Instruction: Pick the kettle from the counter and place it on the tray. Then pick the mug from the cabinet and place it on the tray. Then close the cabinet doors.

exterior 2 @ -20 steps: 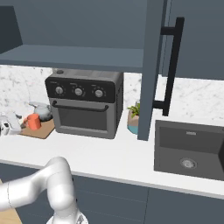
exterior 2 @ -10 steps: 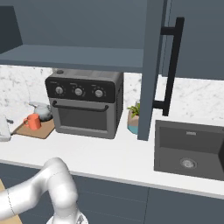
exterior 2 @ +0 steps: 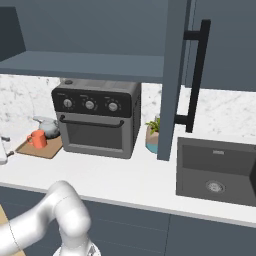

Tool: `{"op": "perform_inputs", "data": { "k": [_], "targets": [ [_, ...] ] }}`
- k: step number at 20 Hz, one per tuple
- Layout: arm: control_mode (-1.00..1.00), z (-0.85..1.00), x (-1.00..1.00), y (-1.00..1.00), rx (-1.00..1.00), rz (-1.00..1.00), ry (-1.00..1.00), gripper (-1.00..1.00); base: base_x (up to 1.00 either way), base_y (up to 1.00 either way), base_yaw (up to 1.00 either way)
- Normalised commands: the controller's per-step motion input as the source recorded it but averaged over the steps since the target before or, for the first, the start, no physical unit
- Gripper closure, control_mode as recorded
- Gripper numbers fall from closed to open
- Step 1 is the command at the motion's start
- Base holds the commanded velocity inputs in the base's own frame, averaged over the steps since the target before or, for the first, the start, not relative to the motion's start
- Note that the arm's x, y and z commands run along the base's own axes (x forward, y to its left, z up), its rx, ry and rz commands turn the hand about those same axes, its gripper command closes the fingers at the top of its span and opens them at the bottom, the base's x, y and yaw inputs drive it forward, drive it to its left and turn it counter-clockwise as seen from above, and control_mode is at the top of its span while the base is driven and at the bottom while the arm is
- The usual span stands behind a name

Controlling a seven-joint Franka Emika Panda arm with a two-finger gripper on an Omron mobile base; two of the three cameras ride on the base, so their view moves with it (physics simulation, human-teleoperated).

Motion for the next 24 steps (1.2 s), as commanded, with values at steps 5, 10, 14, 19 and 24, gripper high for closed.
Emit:
{"op": "perform_inputs", "data": {
  "k": [5,10,14,19,24],
  "targets": [
    [-1.0,0.64,-0.26,0.25,-0.17,-0.14,-0.17,-1.0,0.0,0.0,0.0],
    [-1.0,0.69,-0.18,0.33,-0.16,-0.16,-0.13,-1.0,0.0,0.0,0.0],
    [-1.0,0.61,-0.26,0.32,-0.15,-0.17,-0.1,-1.0,0.0,0.0,0.0],
    [-1.0,0.48,-0.19,0.37,-0.12,-0.15,-0.04,-1.0,0.0,0.0,0.0],
    [-1.0,0.49,-0.18,0.22,-0.09,-0.18,-0.01,-1.0,0.0,0.0,0.0]
  ]
}}
